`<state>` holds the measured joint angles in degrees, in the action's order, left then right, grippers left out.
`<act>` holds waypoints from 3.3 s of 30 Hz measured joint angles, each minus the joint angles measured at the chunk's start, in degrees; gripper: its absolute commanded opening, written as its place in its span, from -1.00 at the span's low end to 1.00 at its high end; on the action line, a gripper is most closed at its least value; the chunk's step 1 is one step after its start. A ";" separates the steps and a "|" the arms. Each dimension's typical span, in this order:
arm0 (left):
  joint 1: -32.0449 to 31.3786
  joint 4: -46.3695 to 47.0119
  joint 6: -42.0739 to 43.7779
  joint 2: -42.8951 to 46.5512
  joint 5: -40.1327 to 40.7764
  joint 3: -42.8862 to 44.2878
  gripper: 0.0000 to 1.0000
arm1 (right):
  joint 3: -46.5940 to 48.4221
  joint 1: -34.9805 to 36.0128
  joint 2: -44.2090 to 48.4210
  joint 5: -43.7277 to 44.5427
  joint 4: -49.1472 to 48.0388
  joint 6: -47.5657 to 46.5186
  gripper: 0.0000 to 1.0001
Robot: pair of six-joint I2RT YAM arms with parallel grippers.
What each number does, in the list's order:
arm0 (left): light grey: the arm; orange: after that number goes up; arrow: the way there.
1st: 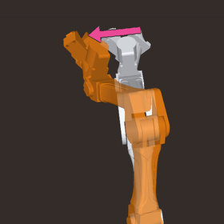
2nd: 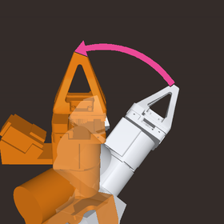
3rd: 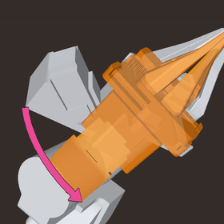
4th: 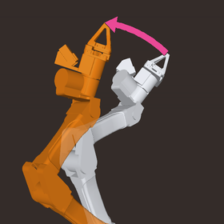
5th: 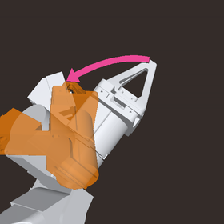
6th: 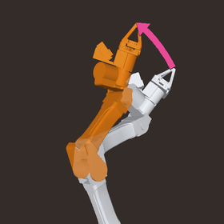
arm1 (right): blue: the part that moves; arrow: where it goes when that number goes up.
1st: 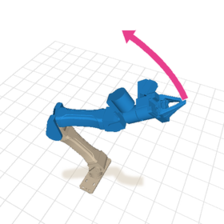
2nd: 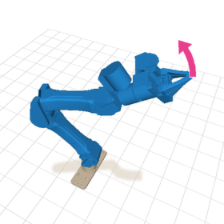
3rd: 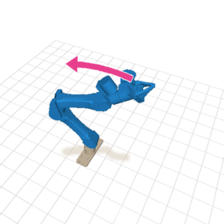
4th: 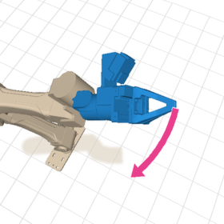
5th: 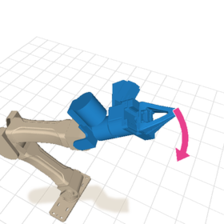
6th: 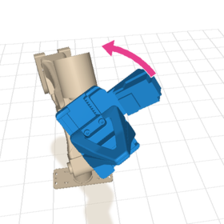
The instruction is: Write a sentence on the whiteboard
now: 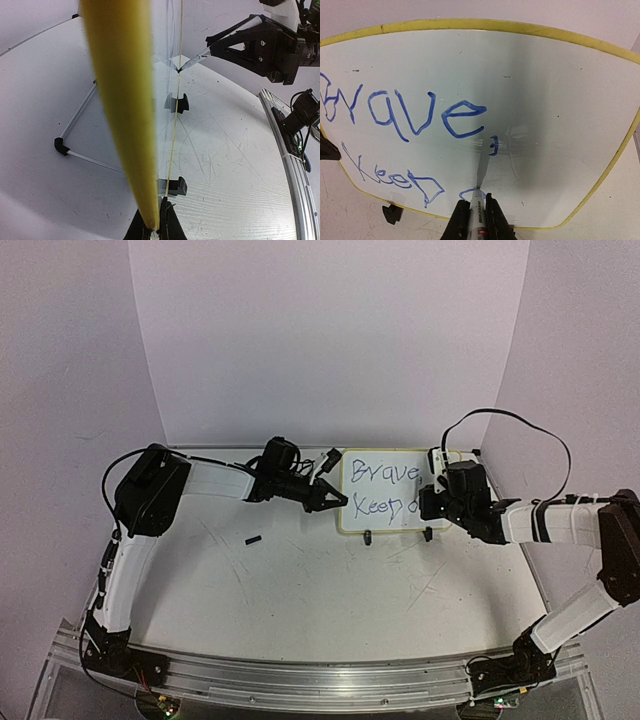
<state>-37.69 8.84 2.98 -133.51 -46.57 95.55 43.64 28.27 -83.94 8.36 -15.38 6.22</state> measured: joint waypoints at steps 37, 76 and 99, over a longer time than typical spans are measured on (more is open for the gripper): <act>0.02 -0.07 -0.33 0.00 0.11 0.00 -1.00 | -0.31 0.15 -1.57 0.79 1.53 2.19 -1.00; 0.02 0.00 0.39 0.00 0.17 0.02 -1.00 | -2.08 -1.86 4.37 -1.46 -1.49 2.84 -1.00; 0.02 -0.04 0.31 0.00 0.17 0.04 -1.00 | -2.19 -2.47 0.37 -1.86 -0.02 2.78 -1.00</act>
<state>-37.67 8.80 3.29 -133.51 -46.39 95.59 41.45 25.80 -83.57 6.50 -15.40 8.99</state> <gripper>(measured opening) 0.049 0.096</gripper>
